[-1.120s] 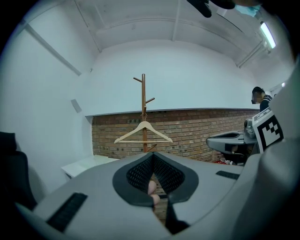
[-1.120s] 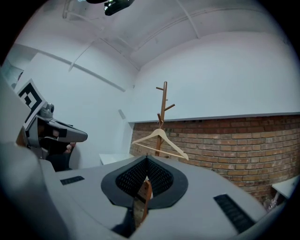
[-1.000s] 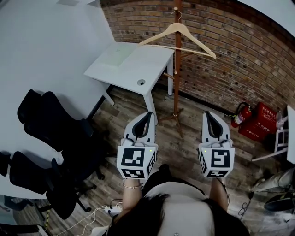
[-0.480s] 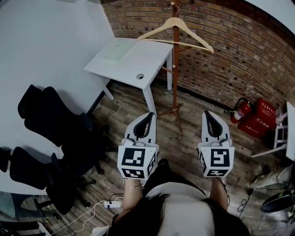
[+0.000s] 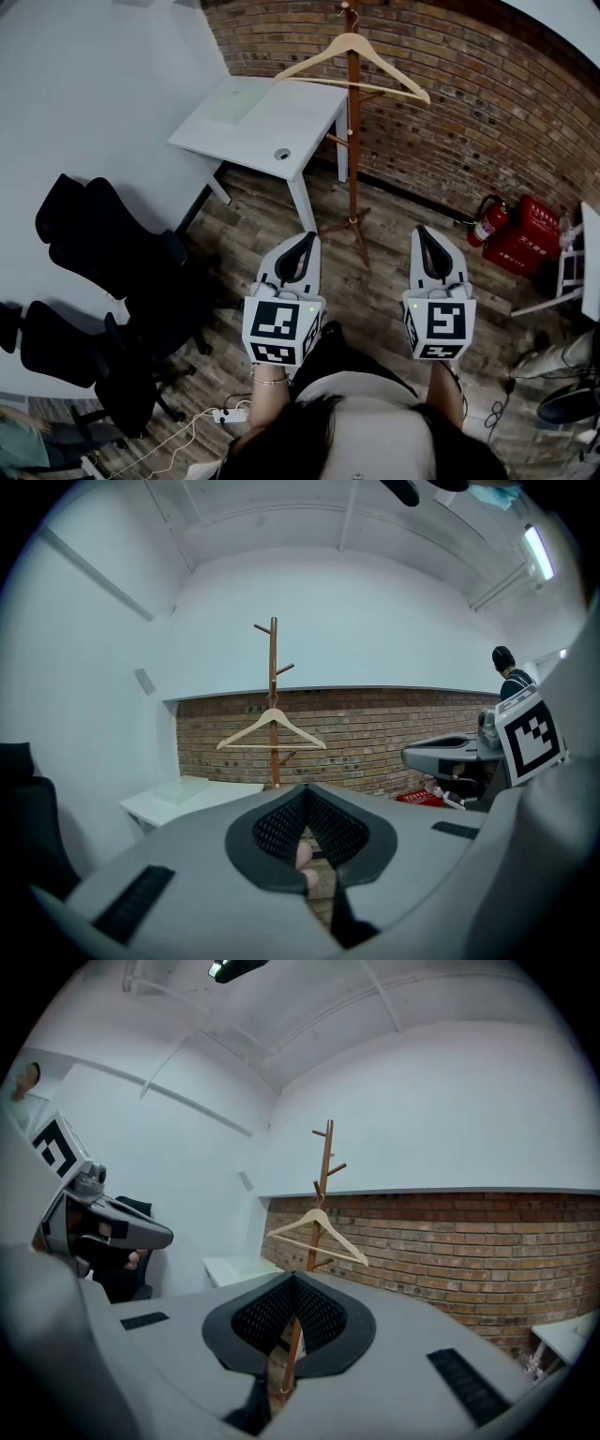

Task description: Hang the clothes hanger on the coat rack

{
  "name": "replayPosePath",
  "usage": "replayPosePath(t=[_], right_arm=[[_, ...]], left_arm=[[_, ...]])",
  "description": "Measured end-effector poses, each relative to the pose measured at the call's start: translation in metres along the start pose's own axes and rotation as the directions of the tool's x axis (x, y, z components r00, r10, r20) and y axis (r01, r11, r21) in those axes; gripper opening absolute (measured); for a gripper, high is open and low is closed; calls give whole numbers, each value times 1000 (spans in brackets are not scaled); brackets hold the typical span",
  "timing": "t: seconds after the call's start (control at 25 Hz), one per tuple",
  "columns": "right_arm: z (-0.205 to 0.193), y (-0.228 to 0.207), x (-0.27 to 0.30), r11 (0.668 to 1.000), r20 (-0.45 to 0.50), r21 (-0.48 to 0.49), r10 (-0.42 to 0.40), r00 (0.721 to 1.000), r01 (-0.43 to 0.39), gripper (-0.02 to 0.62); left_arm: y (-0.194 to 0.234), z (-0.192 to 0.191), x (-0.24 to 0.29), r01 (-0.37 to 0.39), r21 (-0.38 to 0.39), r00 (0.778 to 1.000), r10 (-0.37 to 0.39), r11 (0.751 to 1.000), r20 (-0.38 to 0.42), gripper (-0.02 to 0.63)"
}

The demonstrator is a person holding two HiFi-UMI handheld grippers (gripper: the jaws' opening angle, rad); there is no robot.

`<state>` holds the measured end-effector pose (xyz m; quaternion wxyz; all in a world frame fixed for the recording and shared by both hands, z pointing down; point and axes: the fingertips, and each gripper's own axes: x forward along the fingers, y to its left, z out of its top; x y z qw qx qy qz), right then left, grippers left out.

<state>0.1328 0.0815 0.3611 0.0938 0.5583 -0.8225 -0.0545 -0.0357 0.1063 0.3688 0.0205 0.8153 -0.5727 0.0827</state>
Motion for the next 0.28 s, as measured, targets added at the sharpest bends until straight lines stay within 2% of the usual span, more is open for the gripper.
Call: replayPosePath(t=[0.28], right_arm=[[4,1,8,1000,4,2,2,1000,-2,36]], left_arm=[[7,4,6,4,3,1000,-4,1000,0,11]])
